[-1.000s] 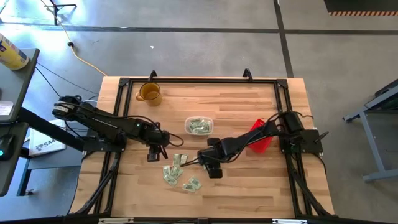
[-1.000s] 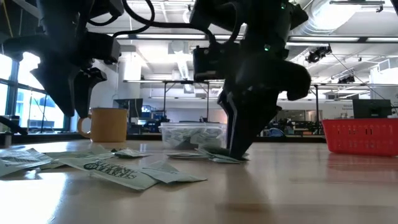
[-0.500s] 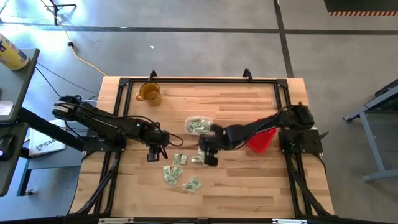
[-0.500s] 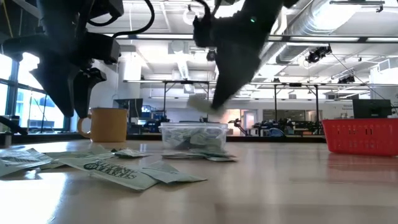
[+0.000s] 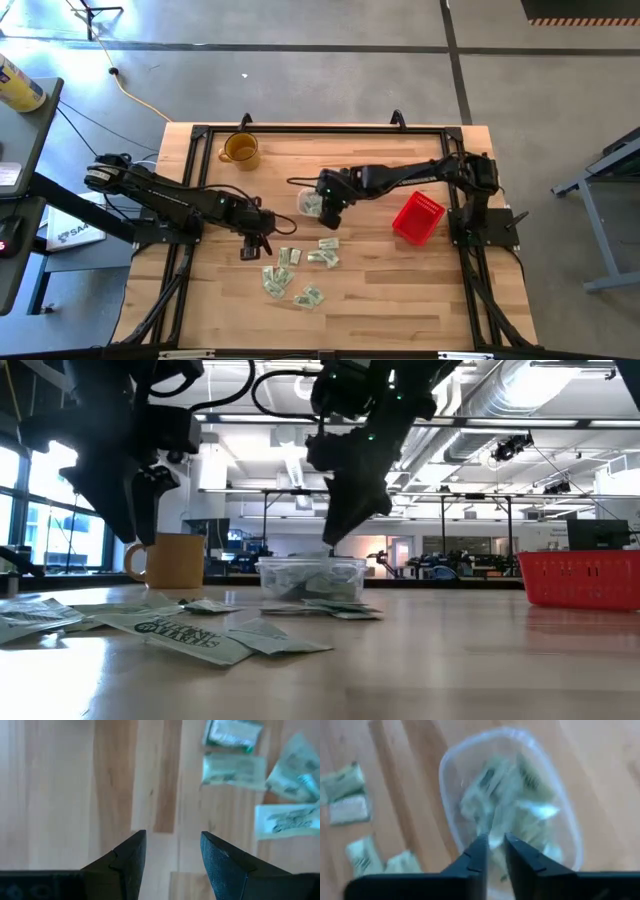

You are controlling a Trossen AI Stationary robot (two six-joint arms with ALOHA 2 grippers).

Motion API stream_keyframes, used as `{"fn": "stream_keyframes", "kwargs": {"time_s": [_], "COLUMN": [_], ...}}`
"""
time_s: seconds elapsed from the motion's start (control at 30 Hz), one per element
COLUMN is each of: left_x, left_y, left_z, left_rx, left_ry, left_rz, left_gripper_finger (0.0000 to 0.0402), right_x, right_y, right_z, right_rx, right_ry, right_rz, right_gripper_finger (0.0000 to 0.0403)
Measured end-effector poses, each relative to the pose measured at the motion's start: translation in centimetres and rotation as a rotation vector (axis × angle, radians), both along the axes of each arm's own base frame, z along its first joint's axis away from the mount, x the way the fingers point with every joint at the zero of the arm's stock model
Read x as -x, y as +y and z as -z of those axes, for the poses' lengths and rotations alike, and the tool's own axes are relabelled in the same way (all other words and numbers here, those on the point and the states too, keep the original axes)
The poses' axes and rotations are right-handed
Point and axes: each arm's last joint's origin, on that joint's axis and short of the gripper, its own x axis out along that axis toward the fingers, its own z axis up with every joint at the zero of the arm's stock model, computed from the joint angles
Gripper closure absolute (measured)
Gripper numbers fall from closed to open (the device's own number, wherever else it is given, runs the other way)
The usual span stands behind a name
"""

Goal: Pick and place items into bin
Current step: Put the white stevia packet into the transparent bin

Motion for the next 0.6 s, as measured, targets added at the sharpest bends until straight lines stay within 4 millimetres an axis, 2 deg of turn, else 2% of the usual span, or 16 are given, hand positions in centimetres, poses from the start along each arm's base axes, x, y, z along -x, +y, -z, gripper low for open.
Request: {"fn": "stream_keyframes", "kwargs": {"time_s": [0.1,0.2,0.3,0.4,0.47,0.6], "left_x": [-0.2,-0.2,-0.2,-0.2,0.1,0.5], "left_y": [-0.1,-0.1,-0.2,-0.5,-0.6,-1.0], "left_z": [-0.1,-0.1,-0.1,0.3,1.2,3.1], "left_rx": [0.023,0.026,0.056,0.163,0.25,0.501], "left_ry": [-0.018,-0.02,-0.015,-0.015,0.029,0.196], "left_rz": [0.007,0.008,0.029,0.031,-0.066,-0.423], "left_gripper_finger": [0.0181,0.0181,0.0181,0.0181,0.0181,0.0181], "right_x": [0.9,1.7,2.2,2.3,2.3,3.0], "right_y": [1.1,3.6,7.2,9.9,10.8,11.0], "right_z": [-0.1,0.2,0.8,0.7,0.6,1.0], "right_rx": [-0.079,-0.137,-0.06,0.061,0.112,0.108], "right_ry": [0.079,0.176,0.224,0.209,0.196,0.264], "right_rz": [-0.048,-0.196,-0.401,-0.49,-0.471,-0.323], "right_gripper_finger": [0.0304,0.0243,0.0186,0.0142,0.0124,0.0113]}}
